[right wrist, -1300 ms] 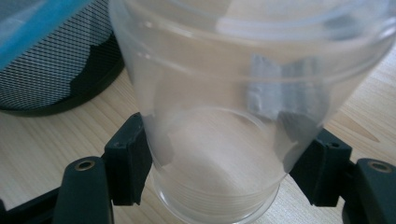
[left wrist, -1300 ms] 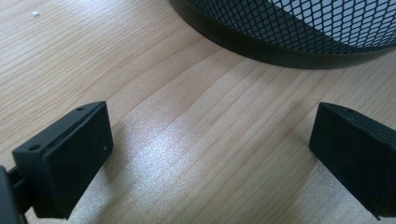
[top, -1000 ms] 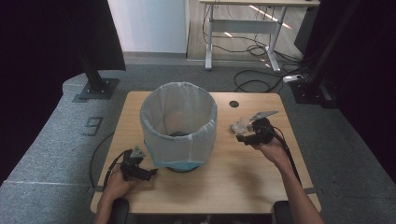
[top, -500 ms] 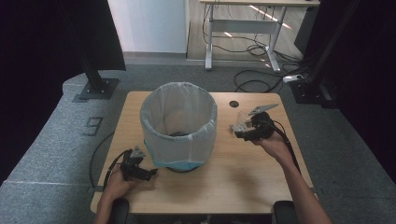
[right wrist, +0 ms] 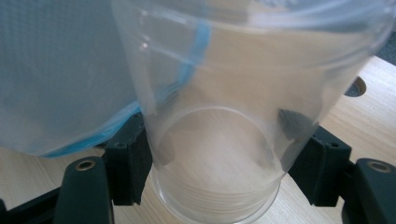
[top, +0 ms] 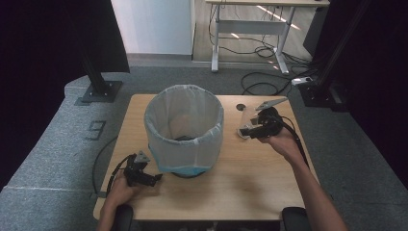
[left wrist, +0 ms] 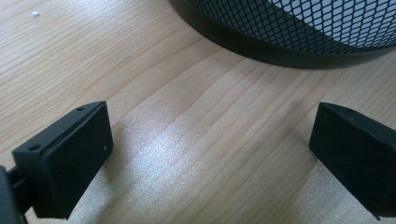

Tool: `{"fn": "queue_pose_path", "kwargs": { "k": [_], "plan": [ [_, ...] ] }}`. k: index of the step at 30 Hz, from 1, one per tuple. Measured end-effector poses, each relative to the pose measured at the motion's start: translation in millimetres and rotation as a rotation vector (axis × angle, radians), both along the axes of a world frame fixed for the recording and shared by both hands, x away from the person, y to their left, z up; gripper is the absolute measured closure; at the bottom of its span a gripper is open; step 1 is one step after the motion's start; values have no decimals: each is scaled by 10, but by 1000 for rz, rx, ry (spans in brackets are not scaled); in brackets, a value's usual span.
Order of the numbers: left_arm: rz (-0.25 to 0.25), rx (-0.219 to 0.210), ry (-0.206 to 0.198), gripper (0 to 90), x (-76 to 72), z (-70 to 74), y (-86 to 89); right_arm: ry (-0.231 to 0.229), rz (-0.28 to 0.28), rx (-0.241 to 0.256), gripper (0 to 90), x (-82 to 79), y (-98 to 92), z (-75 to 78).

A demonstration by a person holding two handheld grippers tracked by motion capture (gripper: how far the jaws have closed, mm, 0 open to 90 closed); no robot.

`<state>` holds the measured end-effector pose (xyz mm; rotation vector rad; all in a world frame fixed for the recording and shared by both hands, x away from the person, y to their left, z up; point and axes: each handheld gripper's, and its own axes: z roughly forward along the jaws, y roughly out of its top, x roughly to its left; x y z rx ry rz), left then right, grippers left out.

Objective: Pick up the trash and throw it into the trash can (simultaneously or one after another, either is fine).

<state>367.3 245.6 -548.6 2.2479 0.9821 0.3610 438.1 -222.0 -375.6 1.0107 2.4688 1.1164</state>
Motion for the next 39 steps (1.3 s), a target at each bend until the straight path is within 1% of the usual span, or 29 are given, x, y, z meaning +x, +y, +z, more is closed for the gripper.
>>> {"fn": "queue_pose_path", "kwargs": {
  "k": [10,12,13,16,23,25,27,30,34,36,39],
  "plan": [
    [0,-1,-1,0,0,-1,0,3,24,25,297,61,36,210],
    [0,-1,-1,0,0,-1,0,4,26,28,296,64,39,228],
    [0,-1,-1,0,0,-1,0,2,30,27,297,74,54,286],
    [1,-2,-1,0,0,-1,-1,-2,38,32,297,81,75,371],
    [2,-2,-1,0,-1,-2,-1,-6,54,40,297,97,127,534],
    [2,-3,-1,0,-1,-2,-1,-5,57,50,297,106,137,579],
    [2,-3,-1,0,-1,-2,-1,-10,57,46,297,112,153,624],
    [2,-3,-1,0,-1,-2,-1,-10,64,59,299,123,168,687],
    [1,-3,-1,0,-1,-2,-1,-20,68,57,300,135,194,773],
    [2,-2,-1,0,-1,-2,-1,-21,69,68,300,138,203,817],
    [1,-2,-1,0,-1,-2,-1,-32,72,64,300,142,216,862]
  ]
}}
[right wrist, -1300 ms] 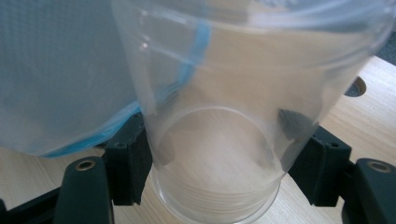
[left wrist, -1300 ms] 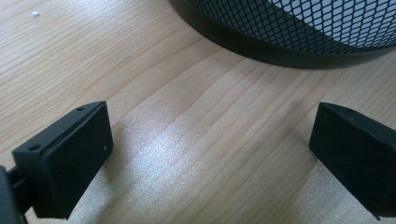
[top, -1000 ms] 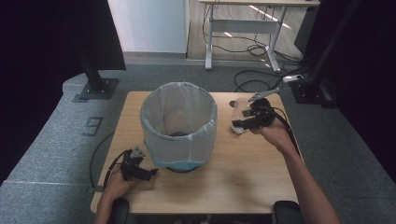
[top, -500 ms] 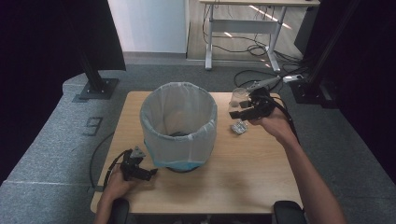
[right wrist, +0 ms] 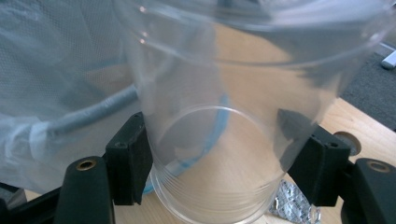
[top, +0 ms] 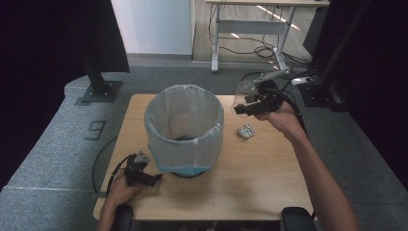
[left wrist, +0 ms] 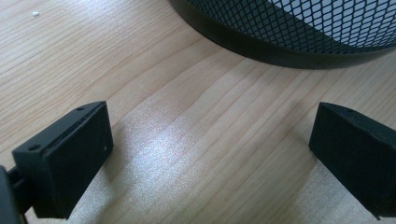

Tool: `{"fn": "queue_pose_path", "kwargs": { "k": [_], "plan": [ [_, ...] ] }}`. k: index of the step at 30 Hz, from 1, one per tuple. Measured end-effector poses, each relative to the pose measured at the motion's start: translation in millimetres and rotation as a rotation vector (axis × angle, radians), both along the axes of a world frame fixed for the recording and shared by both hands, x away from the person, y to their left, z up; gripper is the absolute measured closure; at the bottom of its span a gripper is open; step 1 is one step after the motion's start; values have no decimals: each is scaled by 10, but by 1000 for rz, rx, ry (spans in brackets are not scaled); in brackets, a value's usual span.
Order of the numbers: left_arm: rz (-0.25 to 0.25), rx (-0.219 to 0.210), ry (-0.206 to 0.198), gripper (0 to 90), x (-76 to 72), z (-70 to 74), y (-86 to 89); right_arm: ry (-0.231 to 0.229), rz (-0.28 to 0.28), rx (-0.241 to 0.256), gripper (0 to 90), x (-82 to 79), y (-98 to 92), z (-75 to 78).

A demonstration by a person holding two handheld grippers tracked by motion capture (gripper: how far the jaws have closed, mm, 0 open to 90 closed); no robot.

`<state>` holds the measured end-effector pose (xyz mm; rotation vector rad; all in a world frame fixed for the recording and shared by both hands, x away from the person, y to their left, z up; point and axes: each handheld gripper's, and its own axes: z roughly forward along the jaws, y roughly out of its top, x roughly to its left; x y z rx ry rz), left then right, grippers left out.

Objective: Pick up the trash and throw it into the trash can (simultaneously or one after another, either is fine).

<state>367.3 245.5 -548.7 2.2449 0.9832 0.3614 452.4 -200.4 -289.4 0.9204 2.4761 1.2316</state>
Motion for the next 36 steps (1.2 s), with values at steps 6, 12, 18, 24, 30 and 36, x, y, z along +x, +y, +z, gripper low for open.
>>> {"fn": "queue_pose_path", "kwargs": {
  "k": [6,12,18,24,30,36],
  "plan": [
    [0,0,0,0,0,0,0,-10,15,12,301,5,61,153],
    [0,0,0,0,0,0,0,-22,41,13,301,5,177,267],
    [0,0,0,0,0,0,0,-31,69,8,301,12,329,342],
    [1,-1,0,0,0,0,0,-30,94,0,301,18,468,373],
    [3,-4,-1,0,-1,-2,-2,-39,135,-9,301,29,684,401],
    [5,-6,-1,0,-1,-2,-3,-41,170,-17,300,29,881,404]
  ]
}}
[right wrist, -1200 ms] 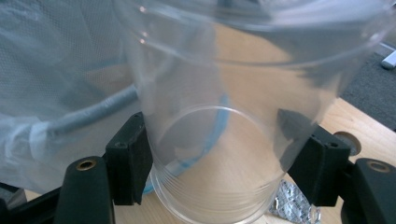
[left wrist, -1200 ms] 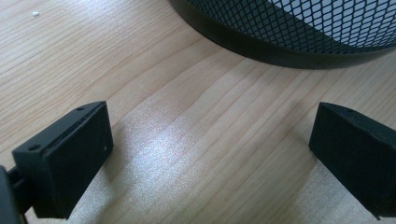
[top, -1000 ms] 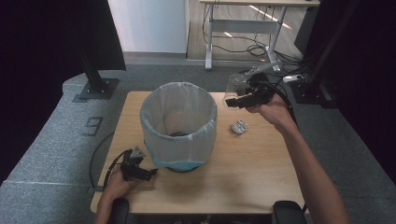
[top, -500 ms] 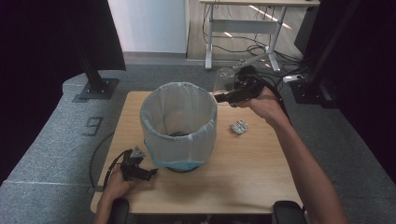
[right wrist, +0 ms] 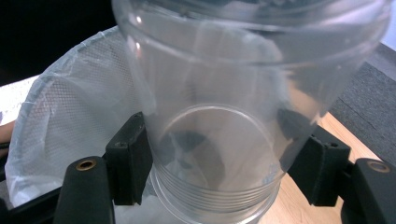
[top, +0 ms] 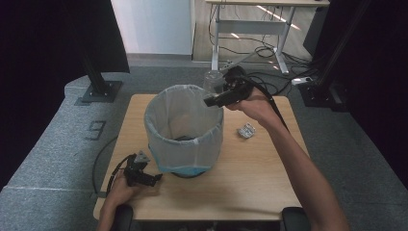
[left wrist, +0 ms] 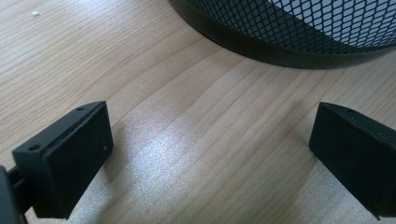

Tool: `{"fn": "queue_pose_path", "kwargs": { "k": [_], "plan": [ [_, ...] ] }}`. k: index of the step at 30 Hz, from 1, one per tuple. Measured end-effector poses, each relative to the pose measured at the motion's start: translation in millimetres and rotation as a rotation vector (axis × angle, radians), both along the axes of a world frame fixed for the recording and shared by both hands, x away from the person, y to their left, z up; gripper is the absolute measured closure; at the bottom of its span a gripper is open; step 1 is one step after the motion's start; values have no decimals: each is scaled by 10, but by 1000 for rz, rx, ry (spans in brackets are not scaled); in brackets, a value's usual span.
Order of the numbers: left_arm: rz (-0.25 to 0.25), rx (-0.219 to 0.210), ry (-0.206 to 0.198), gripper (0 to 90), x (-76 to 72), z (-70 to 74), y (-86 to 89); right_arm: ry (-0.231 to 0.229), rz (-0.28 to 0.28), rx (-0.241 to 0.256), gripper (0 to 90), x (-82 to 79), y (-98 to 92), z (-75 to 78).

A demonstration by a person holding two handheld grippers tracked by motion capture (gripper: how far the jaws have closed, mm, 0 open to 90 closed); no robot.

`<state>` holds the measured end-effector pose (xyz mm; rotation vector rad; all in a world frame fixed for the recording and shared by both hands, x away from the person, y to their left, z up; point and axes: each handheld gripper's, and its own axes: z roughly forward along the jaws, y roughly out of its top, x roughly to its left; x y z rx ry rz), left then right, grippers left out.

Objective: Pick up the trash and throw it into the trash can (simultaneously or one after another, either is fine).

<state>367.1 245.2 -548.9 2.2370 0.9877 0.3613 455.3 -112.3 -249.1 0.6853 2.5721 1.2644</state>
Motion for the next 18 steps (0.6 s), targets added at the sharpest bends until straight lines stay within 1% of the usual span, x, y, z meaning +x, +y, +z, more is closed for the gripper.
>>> {"fn": "queue_pose_path", "kwargs": {
  "k": [5,7,9,10,18],
  "plan": [
    [0,0,0,0,0,0,0,-7,34,-4,300,1,157,-8],
    [0,0,0,0,0,0,0,-4,45,-2,299,-4,221,-15],
    [0,0,0,0,0,0,0,-2,47,-5,299,-8,241,-19],
    [0,0,0,0,0,0,0,0,57,-10,299,-15,298,-38],
    [-1,1,0,0,0,0,1,6,81,-24,297,-16,429,-132]
  ]
}}
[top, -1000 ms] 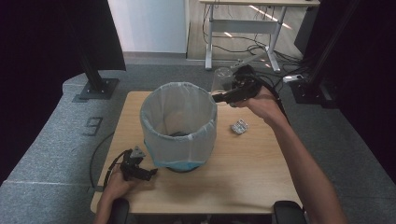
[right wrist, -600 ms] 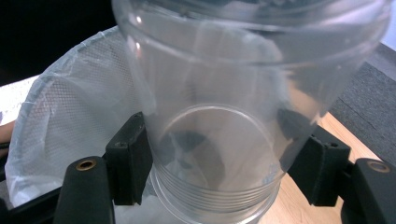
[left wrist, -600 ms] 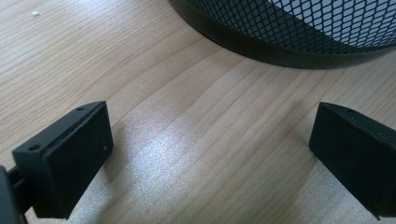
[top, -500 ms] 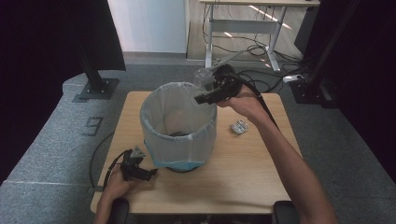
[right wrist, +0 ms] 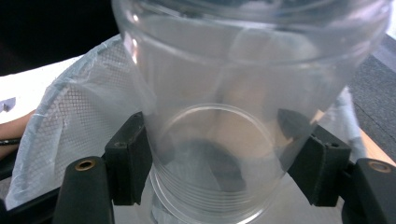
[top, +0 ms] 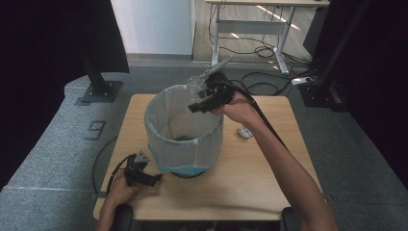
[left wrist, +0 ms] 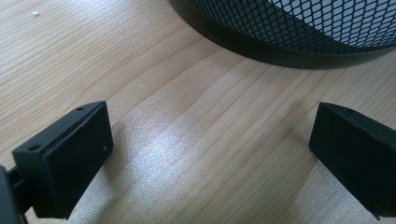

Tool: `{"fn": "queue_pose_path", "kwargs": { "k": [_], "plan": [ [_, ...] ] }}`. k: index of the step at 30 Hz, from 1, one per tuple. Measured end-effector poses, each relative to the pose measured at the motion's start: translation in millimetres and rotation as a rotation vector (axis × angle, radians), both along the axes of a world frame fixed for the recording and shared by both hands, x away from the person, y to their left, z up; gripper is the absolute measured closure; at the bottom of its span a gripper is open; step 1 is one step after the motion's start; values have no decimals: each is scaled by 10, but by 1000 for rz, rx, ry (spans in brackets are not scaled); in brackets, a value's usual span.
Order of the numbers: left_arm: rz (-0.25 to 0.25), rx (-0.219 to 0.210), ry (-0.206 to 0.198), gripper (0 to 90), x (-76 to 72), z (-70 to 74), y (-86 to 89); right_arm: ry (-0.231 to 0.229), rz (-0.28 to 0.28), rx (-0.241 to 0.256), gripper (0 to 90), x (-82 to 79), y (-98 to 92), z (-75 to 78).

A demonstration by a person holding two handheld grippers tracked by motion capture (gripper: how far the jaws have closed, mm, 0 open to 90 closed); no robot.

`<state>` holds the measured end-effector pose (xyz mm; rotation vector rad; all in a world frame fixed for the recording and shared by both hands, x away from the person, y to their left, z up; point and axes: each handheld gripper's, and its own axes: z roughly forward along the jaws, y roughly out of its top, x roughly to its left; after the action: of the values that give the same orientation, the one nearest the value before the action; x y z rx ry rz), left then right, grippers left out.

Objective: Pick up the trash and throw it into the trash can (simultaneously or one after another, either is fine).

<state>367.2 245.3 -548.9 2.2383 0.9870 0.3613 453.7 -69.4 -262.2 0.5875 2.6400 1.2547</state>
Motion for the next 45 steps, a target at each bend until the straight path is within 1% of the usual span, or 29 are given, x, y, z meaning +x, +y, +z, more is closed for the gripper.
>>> {"fn": "queue_pose_path", "kwargs": {
  "k": [1,6,7,10,11,12,13,16,18,22,26,29,33,40,45],
  "plan": [
    [0,0,0,0,0,0,0,9,5,-3,295,-2,38,-33],
    [-1,1,0,0,0,0,1,19,19,-20,291,-5,103,-92],
    [-1,1,0,0,0,0,1,28,30,-36,284,-8,143,-130],
    [-1,1,0,0,0,0,1,37,37,-50,267,-14,177,-164],
    [0,0,0,0,0,0,0,59,64,-61,216,-9,204,-200],
    [0,0,0,0,0,0,0,59,64,-61,216,-9,204,-200],
    [0,0,0,0,0,0,0,65,77,-68,122,-13,228,-232],
    [0,0,0,0,0,0,0,67,86,-79,114,-20,240,-253],
    [-1,1,0,0,0,0,0,70,89,-85,81,-23,241,-261],
    [-2,2,0,0,1,1,1,59,77,-83,50,-25,213,-235],
    [-2,3,1,0,1,1,2,34,47,-67,22,-18,150,-173],
    [-3,4,1,0,1,2,2,16,13,-57,2,-4,85,-125],
    [-4,5,1,0,1,2,2,2,-20,-60,0,13,12,-88],
    [-4,5,1,0,1,2,2,-19,-59,-61,0,37,-97,-27],
    [-4,5,1,0,1,2,2,-34,-97,-75,0,73,-187,-9]
  ]
}}
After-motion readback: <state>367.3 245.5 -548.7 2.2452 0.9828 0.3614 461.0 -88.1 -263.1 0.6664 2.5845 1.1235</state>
